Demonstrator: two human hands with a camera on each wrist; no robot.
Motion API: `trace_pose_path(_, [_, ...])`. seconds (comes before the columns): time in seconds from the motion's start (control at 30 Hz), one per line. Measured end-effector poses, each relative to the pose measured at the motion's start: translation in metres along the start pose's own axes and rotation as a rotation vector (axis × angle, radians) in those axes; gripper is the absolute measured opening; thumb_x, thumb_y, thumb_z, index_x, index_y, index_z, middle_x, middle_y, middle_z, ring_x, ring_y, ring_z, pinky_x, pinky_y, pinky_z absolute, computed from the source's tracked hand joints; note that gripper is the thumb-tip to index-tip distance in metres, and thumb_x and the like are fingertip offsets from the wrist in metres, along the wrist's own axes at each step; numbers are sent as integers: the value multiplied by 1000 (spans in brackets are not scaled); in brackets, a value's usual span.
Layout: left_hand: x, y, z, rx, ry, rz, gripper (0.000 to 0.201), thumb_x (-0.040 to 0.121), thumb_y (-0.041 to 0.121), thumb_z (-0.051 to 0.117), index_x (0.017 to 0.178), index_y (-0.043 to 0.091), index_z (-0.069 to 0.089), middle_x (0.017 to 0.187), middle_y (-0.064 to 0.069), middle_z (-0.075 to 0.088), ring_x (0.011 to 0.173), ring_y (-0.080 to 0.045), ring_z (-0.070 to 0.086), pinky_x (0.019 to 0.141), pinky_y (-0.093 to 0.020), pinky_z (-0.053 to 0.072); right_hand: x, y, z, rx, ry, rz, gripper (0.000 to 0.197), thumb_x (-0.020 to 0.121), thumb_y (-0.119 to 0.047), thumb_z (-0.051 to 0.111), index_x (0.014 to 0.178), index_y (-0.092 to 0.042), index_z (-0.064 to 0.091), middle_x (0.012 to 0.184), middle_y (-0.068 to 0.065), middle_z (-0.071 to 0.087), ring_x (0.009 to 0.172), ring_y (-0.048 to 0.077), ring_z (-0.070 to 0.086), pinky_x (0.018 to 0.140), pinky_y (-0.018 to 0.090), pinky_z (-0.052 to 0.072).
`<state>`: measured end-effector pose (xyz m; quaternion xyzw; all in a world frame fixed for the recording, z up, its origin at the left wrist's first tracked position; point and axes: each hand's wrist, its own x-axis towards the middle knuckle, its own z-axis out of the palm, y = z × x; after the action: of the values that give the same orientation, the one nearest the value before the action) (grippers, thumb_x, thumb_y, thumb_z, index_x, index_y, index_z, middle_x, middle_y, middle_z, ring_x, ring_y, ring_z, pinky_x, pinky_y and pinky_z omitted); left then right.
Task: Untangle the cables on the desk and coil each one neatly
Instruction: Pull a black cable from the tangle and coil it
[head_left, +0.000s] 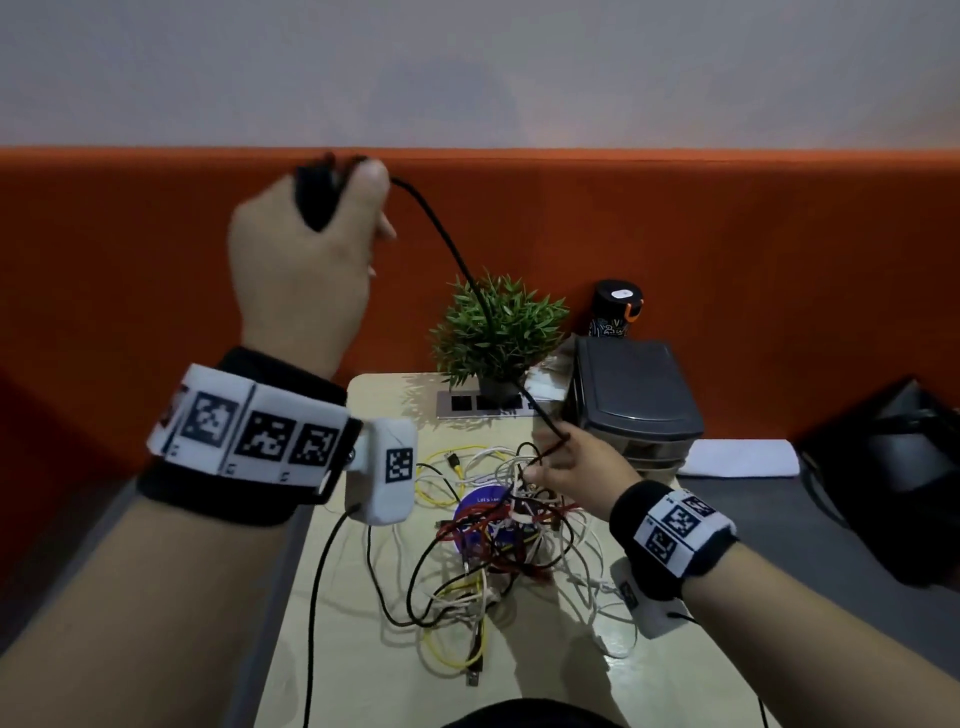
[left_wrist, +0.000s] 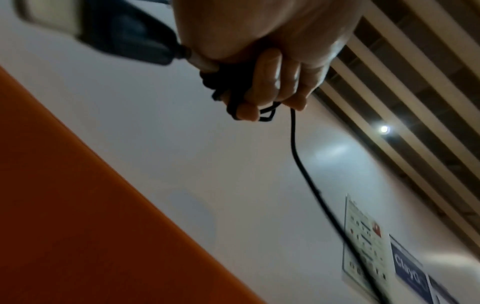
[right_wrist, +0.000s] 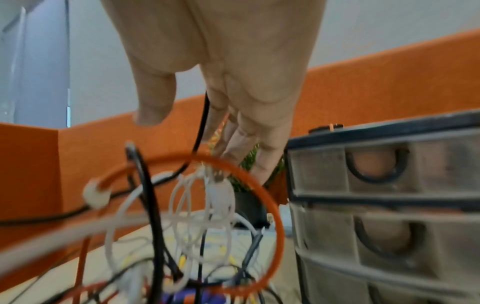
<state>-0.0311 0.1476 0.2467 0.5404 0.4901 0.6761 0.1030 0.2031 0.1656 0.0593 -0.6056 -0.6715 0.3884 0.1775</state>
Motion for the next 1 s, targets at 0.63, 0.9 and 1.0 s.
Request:
trace_pose_path(0.63, [-56, -15, 36, -888, -769, -488, 28, 93, 19, 45, 105, 1, 63, 48, 7, 36, 38, -7, 31, 56, -25, 41, -9, -95, -29, 642, 285, -455, 25, 102, -22, 40, 100, -36, 61, 56, 0, 39, 42, 8, 33, 41, 24, 27])
trace_pose_path(0.9, [-53, -16, 37, -787, -667, -375, 42, 88, 2, 41, 130, 5, 43, 100, -4, 71, 86, -15, 68, 79, -26, 52, -38, -81, 4, 230, -164, -289, 30, 103, -25, 36, 128, -35, 49, 64, -1, 55, 51, 9, 49, 51, 23, 41])
trace_pose_path(1.0, [-52, -23, 36, -637, -636, -347, 46, 87, 5, 42, 133, 7, 40, 100, -4, 72, 92, -19, 68, 88, -30, 51, -52, -86, -2, -16, -213, -375, 24, 102, -32, 36, 106, -50, 51, 62, -8, 48, 55, 8, 45, 56, 26, 38])
